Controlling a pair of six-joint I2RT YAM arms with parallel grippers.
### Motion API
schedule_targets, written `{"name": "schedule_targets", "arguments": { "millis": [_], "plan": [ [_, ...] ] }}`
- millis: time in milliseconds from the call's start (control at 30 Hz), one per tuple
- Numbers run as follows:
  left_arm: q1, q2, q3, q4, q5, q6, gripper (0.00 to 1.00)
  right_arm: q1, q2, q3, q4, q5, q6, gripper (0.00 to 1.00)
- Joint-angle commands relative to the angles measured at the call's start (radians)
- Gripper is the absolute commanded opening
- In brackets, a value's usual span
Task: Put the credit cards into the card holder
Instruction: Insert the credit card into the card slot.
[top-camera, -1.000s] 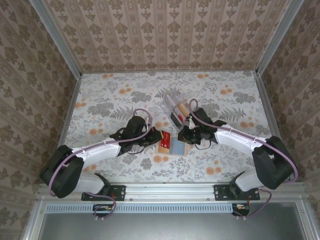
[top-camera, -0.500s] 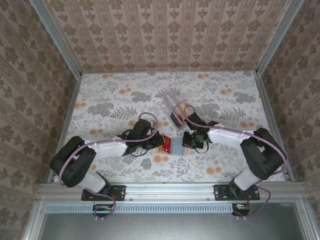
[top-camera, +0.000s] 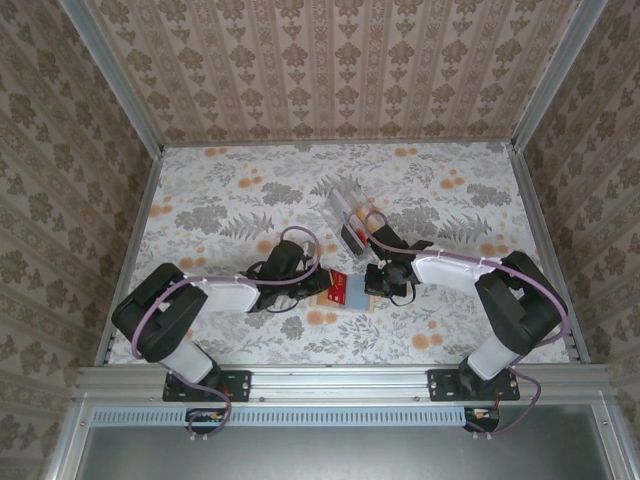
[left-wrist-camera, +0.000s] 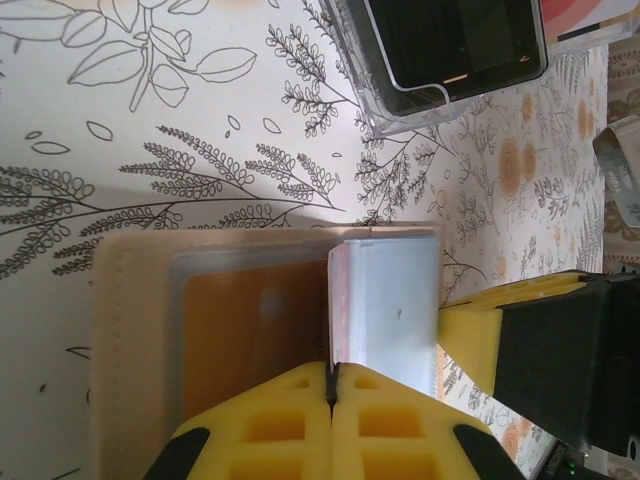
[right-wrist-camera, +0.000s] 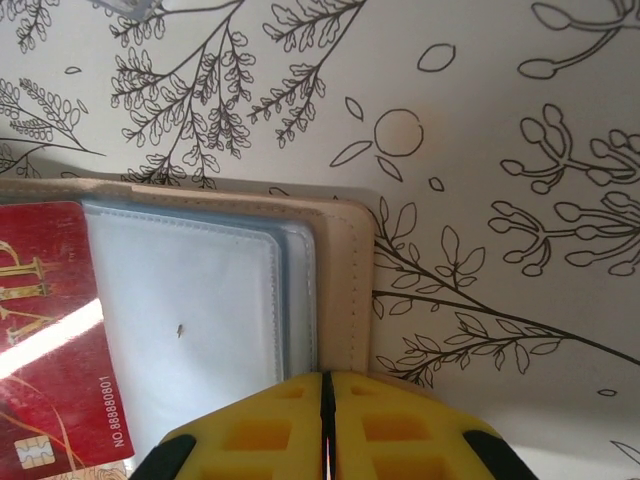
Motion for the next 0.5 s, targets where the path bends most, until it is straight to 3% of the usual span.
{"name": "schedule_targets", "arguments": {
  "millis": [0,467],
  "plan": [
    [-0.018,0.035,-0.016,0.03,0.03,0.017,0.0,0.001,0.062,-0.015,-0.036,0.08,-0.011,0.11],
    [-0.05,0.06,-0.003,-0.01,0.039,0.053,0.01,0.001,0.077,-0.008,-0.034,0.08,-0.013,0.11]
  ]
}}
